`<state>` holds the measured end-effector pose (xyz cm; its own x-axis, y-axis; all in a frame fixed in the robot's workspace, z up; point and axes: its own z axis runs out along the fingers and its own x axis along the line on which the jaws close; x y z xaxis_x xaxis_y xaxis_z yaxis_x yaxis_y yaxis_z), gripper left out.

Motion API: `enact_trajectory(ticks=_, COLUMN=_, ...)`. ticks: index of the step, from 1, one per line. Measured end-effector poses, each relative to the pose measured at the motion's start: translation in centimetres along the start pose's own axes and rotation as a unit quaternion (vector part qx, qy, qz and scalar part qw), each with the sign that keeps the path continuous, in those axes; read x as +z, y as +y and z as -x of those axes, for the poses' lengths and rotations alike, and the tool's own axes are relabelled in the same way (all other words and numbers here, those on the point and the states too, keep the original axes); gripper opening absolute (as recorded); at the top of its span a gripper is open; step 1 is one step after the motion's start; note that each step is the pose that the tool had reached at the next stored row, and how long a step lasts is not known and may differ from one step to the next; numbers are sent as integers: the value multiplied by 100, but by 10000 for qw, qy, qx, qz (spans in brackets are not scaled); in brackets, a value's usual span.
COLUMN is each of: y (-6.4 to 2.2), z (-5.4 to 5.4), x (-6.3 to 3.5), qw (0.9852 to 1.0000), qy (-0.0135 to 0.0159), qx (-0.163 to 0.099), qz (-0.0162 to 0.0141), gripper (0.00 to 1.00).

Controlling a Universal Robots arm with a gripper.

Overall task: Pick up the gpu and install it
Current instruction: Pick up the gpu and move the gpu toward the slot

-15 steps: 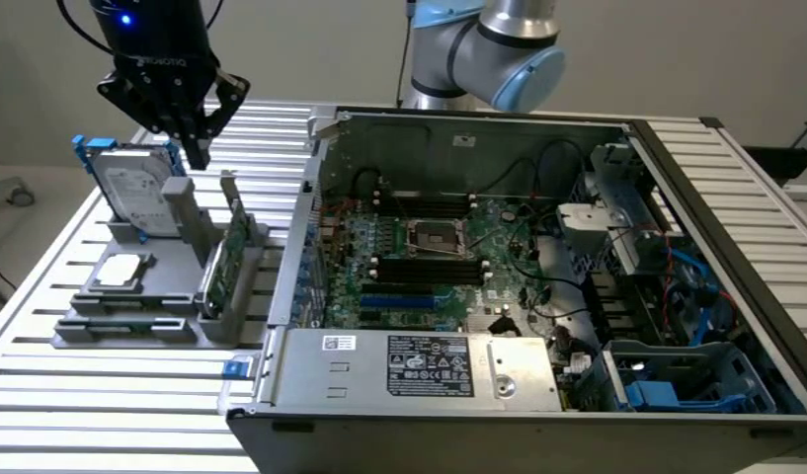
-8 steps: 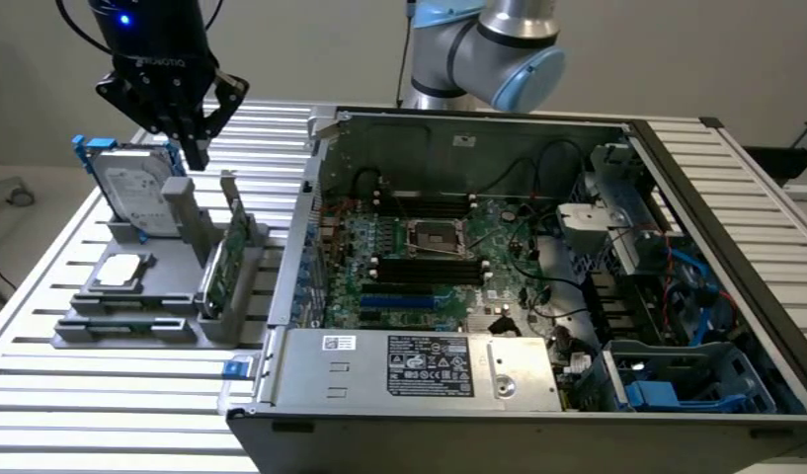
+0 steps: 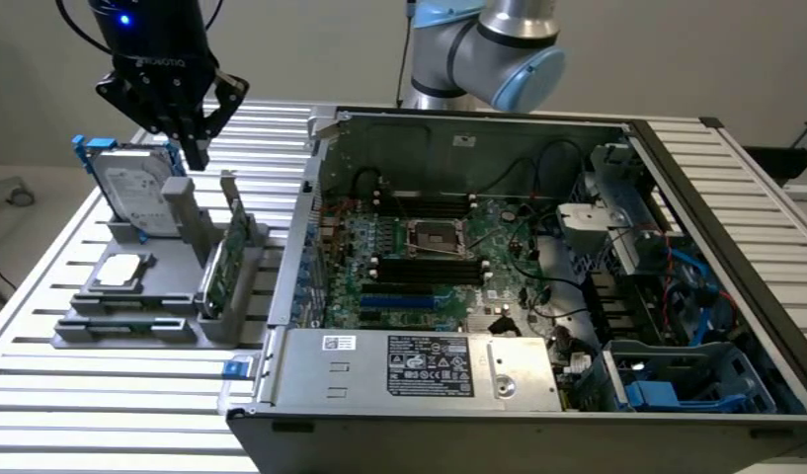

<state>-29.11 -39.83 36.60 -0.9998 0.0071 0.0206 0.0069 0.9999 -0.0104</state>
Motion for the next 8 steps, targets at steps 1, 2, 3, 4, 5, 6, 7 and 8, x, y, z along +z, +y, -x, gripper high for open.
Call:
enact_trajectory(ticks=1, y=0, z=0, x=0, qw=10000, qy=0, qx=0, qz=0, gripper=12)
enact_trajectory(ticks=2, y=0, z=0, x=0, qw=10000, qy=0, qx=0, qz=0, gripper=17)
enact_trajectory(ticks=3, y=0, z=0, x=0, qw=10000, qy=0, qx=0, qz=0, gripper=17)
enact_trajectory(ticks=4, y=0, z=0, x=0, qw=10000, qy=0, qx=0, qz=0, gripper=29)
enact_trajectory(ticks=5, y=0, z=0, x=0, qw=10000, qy=0, qx=0, qz=0, gripper=29)
enact_trajectory(ticks=6, y=0, z=0, x=0, qw=10000, qy=0, qx=0, qz=0, gripper=35)
enact_trajectory(ticks=7, y=0, z=0, x=2, qw=10000, qy=0, qx=0, qz=-4, gripper=35)
enact_trajectory(ticks=8, y=1, z=-3, x=12, qw=10000, qy=-1, qx=1, qz=-19, gripper=35)
